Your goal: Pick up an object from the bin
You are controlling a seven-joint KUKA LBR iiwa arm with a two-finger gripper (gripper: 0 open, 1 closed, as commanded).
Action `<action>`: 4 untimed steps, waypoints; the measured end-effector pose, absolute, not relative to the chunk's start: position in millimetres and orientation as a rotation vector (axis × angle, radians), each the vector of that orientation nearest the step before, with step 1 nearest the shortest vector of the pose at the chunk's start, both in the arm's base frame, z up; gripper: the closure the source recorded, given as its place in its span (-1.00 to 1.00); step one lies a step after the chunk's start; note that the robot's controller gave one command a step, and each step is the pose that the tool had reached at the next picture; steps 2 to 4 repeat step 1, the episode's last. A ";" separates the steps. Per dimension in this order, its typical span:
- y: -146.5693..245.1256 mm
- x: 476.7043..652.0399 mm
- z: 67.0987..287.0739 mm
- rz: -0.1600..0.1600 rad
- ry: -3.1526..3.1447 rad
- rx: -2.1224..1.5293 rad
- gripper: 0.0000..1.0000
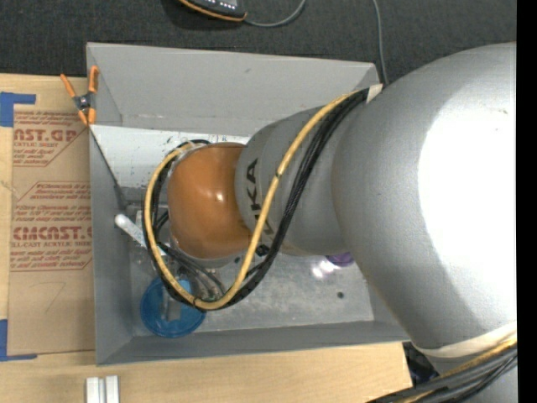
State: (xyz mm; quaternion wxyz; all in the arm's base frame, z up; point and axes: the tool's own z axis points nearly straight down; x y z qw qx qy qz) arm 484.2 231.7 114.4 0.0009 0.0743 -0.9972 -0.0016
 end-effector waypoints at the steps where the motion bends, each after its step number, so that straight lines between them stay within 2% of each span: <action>1: 232.5 485.8 134.3 -0.009 -3.138 0.234 1.00; 4: 232.5 485.8 134.3 -0.009 -3.138 0.234 1.00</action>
Offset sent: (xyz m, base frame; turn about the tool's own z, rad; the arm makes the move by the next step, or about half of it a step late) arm 0.0008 0.0005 0.0700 -0.0001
